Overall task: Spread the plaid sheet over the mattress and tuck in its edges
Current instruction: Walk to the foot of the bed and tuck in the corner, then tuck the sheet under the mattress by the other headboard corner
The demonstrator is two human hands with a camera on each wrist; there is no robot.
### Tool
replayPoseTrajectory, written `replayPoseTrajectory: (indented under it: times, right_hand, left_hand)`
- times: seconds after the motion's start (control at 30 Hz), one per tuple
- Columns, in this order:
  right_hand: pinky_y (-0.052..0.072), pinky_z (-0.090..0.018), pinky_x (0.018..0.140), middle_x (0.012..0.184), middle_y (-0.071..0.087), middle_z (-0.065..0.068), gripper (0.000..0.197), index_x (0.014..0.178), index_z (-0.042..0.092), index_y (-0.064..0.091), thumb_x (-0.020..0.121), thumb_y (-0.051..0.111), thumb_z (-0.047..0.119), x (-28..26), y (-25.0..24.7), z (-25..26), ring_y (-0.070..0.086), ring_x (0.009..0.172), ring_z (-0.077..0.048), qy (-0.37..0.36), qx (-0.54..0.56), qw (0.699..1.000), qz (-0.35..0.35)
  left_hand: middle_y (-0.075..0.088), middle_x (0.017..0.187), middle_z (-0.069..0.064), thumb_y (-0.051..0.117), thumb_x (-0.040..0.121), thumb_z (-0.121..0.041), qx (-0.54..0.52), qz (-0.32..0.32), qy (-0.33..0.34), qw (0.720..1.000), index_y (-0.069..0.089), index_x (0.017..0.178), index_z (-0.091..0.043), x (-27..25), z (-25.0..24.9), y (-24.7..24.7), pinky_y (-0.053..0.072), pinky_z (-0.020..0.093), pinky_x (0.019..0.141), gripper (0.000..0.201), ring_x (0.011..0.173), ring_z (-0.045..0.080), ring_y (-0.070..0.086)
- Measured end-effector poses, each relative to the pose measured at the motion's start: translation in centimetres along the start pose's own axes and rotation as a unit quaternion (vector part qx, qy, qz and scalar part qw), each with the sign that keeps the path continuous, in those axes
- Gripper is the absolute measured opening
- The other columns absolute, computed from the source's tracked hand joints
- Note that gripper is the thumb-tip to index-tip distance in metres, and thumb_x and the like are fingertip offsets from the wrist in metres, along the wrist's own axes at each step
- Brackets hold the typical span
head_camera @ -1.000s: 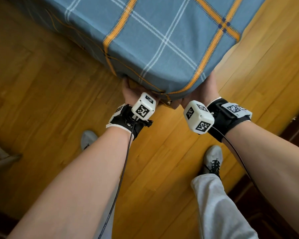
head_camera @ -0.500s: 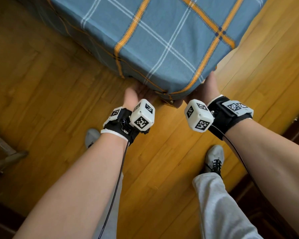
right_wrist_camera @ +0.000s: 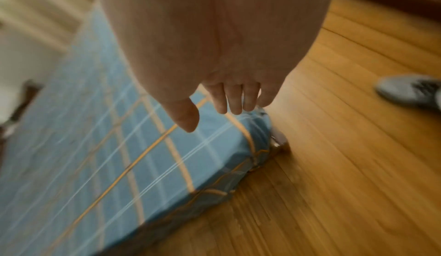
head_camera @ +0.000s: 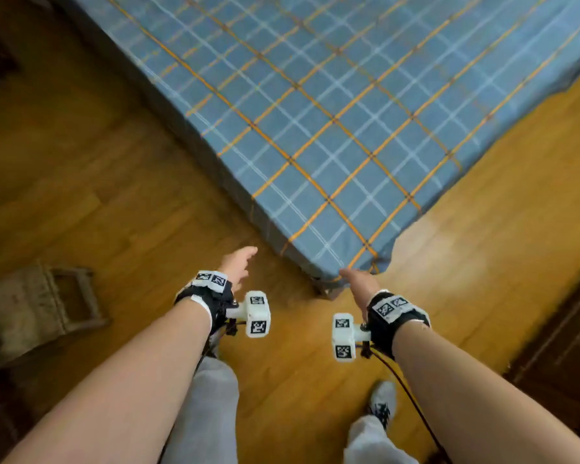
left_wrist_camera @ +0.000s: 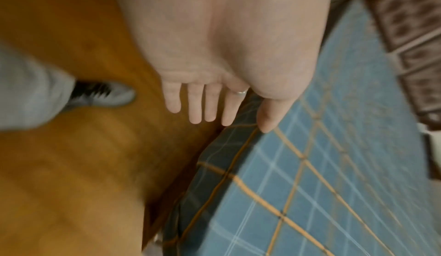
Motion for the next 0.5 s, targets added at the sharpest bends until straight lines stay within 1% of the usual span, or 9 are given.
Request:
replayPoseTrajectory:
  times: [0.03,0.07,0.1,0.17,0.2,0.27,0.3,0.37,0.5]
  right_hand:
    - [0.039,-0.036,0.105,0.141,0.050,-0.018,0.049,0.137,-0.001,0.047,0.095,0.058,0.023,-2.1,0.2,2.5,0.047,0.131,-0.034,-0.034,-0.040,0.999,-0.002]
    - [0.038,-0.034,0.105,0.143,0.048,-0.017,0.055,0.140,0.000,0.043,0.094,0.061,0.023,-4.1,0.5,5.4,0.046,0.132,-0.033,-0.070,-0.074,0.995,-0.007]
    - [0.035,-0.030,0.104,0.146,0.044,-0.016,0.060,0.144,0.000,0.038,0.093,0.062,0.023,-6.3,1.0,8.5,0.043,0.134,-0.031,-0.107,-0.106,0.988,-0.015]
    - [0.032,-0.027,0.103,0.150,0.039,-0.015,0.068,0.148,0.002,0.030,0.093,0.063,0.021,-10.6,2.6,14.5,0.040,0.137,-0.028,-0.178,-0.152,0.972,-0.026]
    - [0.032,-0.029,0.105,0.151,0.037,-0.015,0.070,0.149,0.005,0.029,0.092,0.065,0.022,-12.6,3.7,17.3,0.039,0.137,-0.028,-0.208,-0.171,0.963,-0.025]
    - [0.036,-0.034,0.107,0.150,0.039,-0.016,0.072,0.150,0.010,0.030,0.090,0.066,0.025,-16.8,6.2,22.5,0.041,0.136,-0.029,-0.254,-0.210,0.944,-0.021]
    - [0.037,-0.034,0.106,0.149,0.040,-0.016,0.071,0.150,0.011,0.031,0.090,0.067,0.026,-18.9,7.5,24.8,0.043,0.135,-0.029,-0.272,-0.231,0.934,-0.028]
    - [0.037,-0.034,0.104,0.149,0.041,-0.015,0.070,0.149,0.015,0.034,0.089,0.067,0.028,-22.6,10.6,28.9,0.044,0.134,-0.029,-0.290,-0.270,0.917,-0.043]
    - [0.040,-0.034,0.103,0.147,0.044,-0.013,0.069,0.149,0.019,0.035,0.089,0.066,0.033,-28.7,17.6,35.4,0.047,0.131,-0.029,-0.323,-0.318,0.889,-0.059]
  left_hand:
    - [0.057,0.116,0.011,0.057,0.092,-0.038,0.028,-0.027,0.031,0.999,0.056,0.131,-0.006,-2.1,-2.0,-2.1,0.039,0.036,0.091,0.051,0.107,0.026,0.055]
    - [0.060,0.108,0.012,0.061,0.090,-0.034,0.055,-0.054,0.067,0.995,0.061,0.125,-0.003,-4.0,-4.3,-4.1,0.040,0.034,0.086,0.047,0.099,0.025,0.056]
    - [0.063,0.107,0.014,0.063,0.090,-0.030,0.079,-0.073,0.105,0.989,0.064,0.121,-0.001,-5.9,-6.7,-5.9,0.042,0.033,0.087,0.043,0.099,0.026,0.058]
    - [0.064,0.123,0.015,0.061,0.092,-0.026,0.124,-0.092,0.175,0.972,0.067,0.118,-0.001,-9.8,-11.5,-9.7,0.043,0.033,0.099,0.037,0.114,0.029,0.058]
    - [0.063,0.127,0.015,0.060,0.092,-0.025,0.144,-0.101,0.204,0.963,0.067,0.118,-0.001,-11.4,-13.6,-11.9,0.042,0.034,0.103,0.037,0.119,0.029,0.056]
    - [0.062,0.129,0.015,0.060,0.091,-0.026,0.167,-0.118,0.250,0.946,0.066,0.119,-0.001,-14.5,-17.5,-16.3,0.041,0.037,0.105,0.038,0.121,0.030,0.055]
    - [0.062,0.129,0.014,0.061,0.091,-0.027,0.178,-0.126,0.269,0.938,0.066,0.119,-0.002,-16.0,-19.2,-18.7,0.041,0.036,0.105,0.038,0.121,0.029,0.055]
    - [0.062,0.129,0.012,0.060,0.091,-0.028,0.202,-0.138,0.285,0.927,0.066,0.120,-0.004,-18.5,-21.7,-23.9,0.041,0.034,0.104,0.038,0.121,0.029,0.055]
    - [0.063,0.128,0.009,0.062,0.089,-0.031,0.217,-0.159,0.288,0.919,0.065,0.121,-0.010,-22.1,-25.4,-34.6,0.043,0.034,0.103,0.038,0.120,0.030,0.056]
Point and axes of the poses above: each hand's wrist, its own x-axis towards the middle knuckle, its own y-axis out of the palm, z = x × y, the point moved 3 cm from there along x, towards the middle knuckle
